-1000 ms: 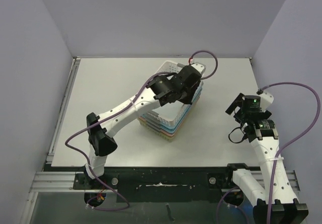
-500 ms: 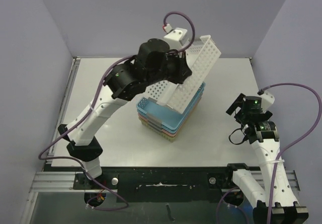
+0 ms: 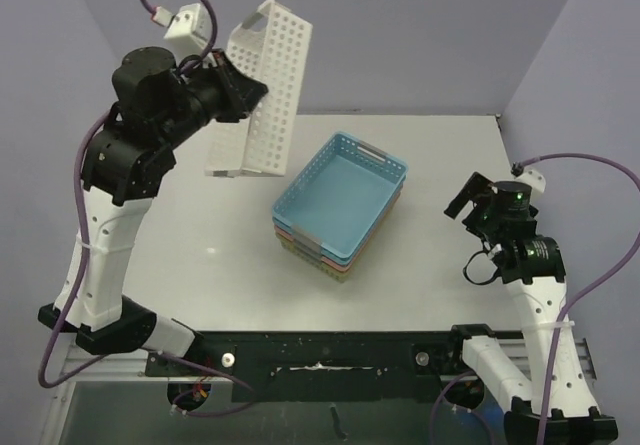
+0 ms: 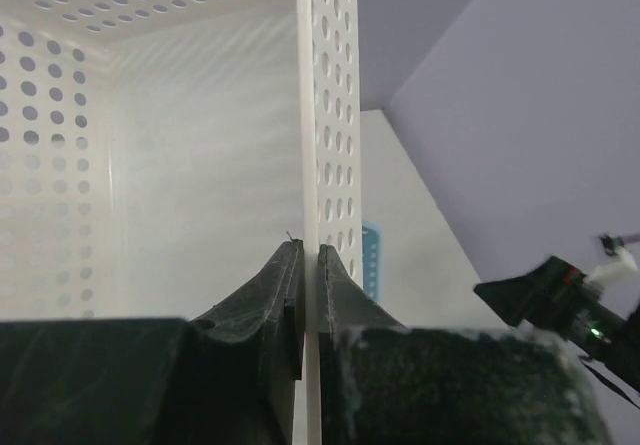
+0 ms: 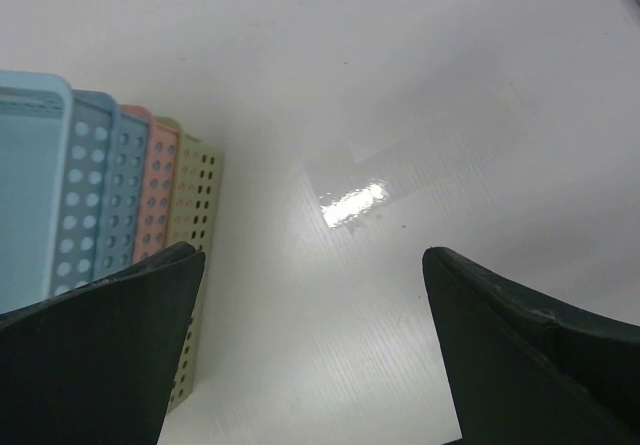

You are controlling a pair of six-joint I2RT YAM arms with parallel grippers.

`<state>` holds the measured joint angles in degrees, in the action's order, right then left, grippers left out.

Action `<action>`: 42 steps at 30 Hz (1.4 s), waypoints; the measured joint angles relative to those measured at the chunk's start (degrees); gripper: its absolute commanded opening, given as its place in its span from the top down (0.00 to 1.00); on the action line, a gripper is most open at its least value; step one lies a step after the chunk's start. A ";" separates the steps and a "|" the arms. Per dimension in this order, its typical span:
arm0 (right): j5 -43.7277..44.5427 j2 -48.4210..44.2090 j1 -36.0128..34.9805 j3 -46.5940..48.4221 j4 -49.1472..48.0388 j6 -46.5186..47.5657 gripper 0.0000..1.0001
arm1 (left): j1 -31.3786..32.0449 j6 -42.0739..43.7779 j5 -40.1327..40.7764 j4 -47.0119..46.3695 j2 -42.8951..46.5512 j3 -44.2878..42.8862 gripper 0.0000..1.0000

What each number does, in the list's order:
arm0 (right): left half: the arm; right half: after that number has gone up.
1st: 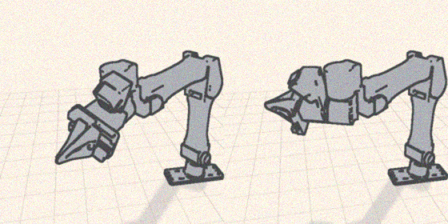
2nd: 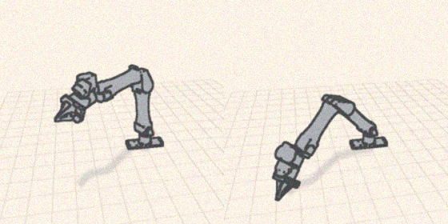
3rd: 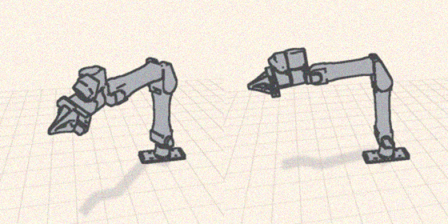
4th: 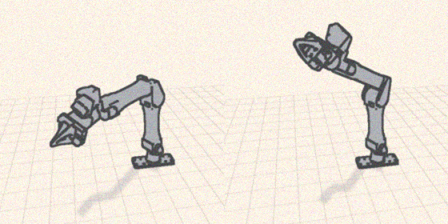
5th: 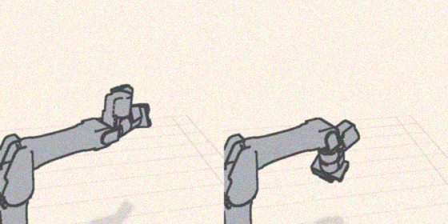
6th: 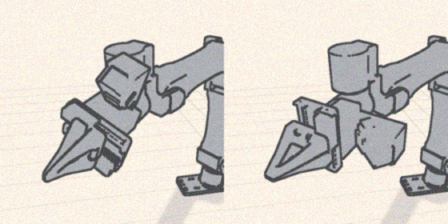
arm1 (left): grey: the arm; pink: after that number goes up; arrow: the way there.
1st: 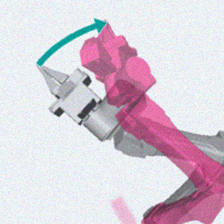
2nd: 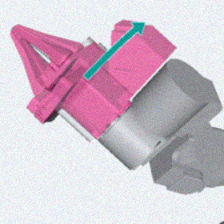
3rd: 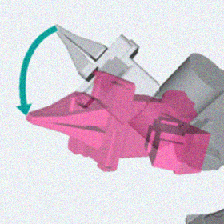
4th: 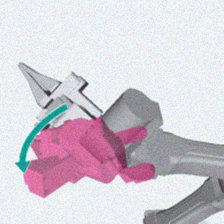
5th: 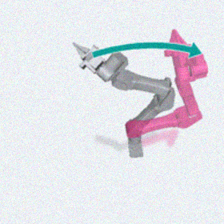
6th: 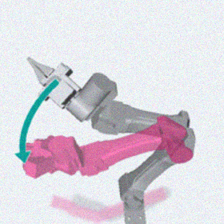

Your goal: Turn the large container upside down

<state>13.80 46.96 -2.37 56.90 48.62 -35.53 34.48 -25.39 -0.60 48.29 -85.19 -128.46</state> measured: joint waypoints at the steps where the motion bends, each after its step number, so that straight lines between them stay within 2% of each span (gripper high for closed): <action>1: -1.14 0.50 -0.31 0.70 -0.33 -0.26 0.02 | -4.20 -0.68 -1.97 -0.50 1.25 2.82 1.00; 4: -4.20 2.38 -2.32 1.88 -1.40 -1.90 0.02 | -15.61 -2.14 -7.19 -1.20 2.64 9.11 1.00; 8: -6.16 6.14 -8.66 2.23 -3.54 -5.44 0.02 | -26.80 -4.46 -16.70 -6.25 4.35 19.56 1.00; 13: -4.72 11.50 -20.11 3.65 -5.38 -10.14 0.02 | -41.92 -16.22 -35.91 -25.97 10.12 43.19 1.00; 16: -2.62 16.39 -26.56 6.80 -5.97 -12.83 0.01 | -47.71 -25.24 -43.91 -41.35 10.08 55.08 1.00; 18: -1.16 19.74 -29.94 8.68 -6.12 -14.40 0.02 | -49.18 -29.07 -46.69 -47.17 9.22 59.74 1.00; 22: 1.68 26.77 -34.42 12.24 -4.26 -17.62 0.02 | -48.54 -33.81 -51.23 -54.45 8.07 65.05 1.00; 28: 7.28 33.09 -33.83 14.14 3.50 -20.50 0.02 | -43.87 -36.17 -54.80 -60.89 8.02 67.78 1.00; 37: 12.31 27.76 -17.33 10.47 8.22 -17.59 0.02 | -30.49 -43.19 -55.17 -72.70 3.65 70.23 1.00; 42: 17.09 27.82 -13.57 12.59 12.46 -15.45 0.02 | -23.39 -48.22 -54.95 -79.91 -0.81 70.25 1.00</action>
<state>30.89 74.78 -15.94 69.49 61.08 -50.98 11.09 -73.60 -55.55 -31.62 -86.00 -58.22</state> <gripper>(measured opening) 0.978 0.048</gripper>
